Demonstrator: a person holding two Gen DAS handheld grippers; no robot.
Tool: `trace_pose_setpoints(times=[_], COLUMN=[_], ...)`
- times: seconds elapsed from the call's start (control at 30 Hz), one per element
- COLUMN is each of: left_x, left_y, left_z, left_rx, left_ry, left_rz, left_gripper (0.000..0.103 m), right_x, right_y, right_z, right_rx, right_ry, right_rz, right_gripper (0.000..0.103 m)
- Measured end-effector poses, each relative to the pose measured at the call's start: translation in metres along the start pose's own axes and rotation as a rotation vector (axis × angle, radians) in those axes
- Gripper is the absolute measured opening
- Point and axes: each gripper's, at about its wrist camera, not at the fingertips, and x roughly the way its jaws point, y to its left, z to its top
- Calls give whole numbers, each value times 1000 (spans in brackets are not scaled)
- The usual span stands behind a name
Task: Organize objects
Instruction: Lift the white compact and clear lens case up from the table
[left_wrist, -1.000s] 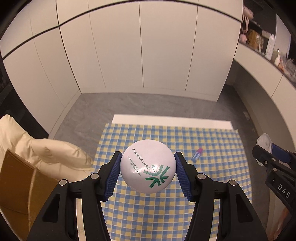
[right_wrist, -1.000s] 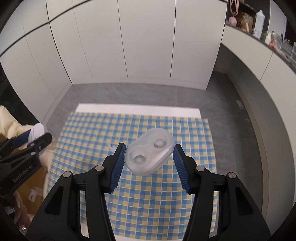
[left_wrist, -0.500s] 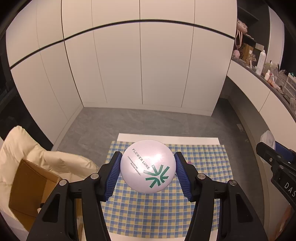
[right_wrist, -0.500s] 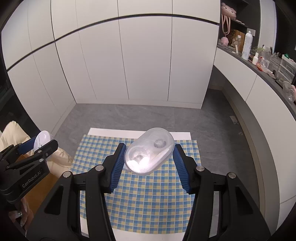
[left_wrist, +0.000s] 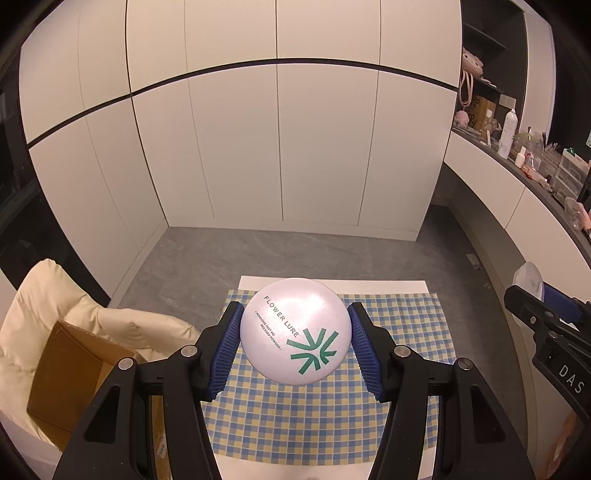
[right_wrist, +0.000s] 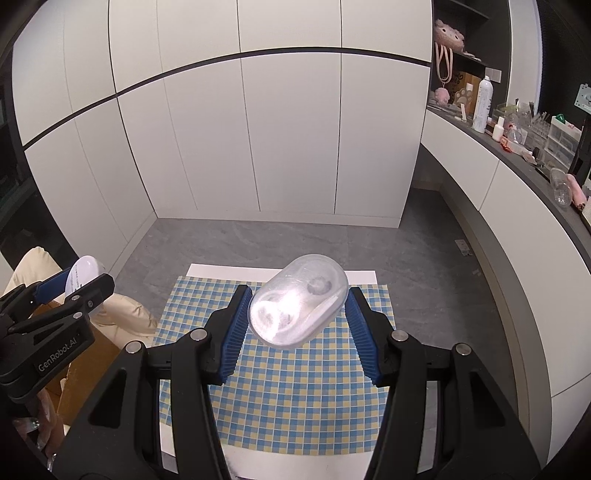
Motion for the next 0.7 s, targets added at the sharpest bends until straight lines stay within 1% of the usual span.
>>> trace_pose_setpoints(times=[0.07, 0.2, 0.5, 0.7], left_x=[-4, -12, -28, -47], left_y=[1, 0, 3, 0], left_z=[-2, -9, -33, -52], left_rx=[3, 17, 31, 63], left_ry=[-5, -13, -7, -23], left_rz=[-1, 1, -7, 0], left_gripper=[58, 58, 58, 58], right_x=[-3, -5, -13, -29], right_y=[0, 4, 6, 9], right_z=[-2, -7, -24, -40], right_rx=[2, -13, 11, 19], right_ry=[-4, -10, 10, -1], right_rz=[2, -28, -3, -18], right_gripper=[55, 55, 55, 55])
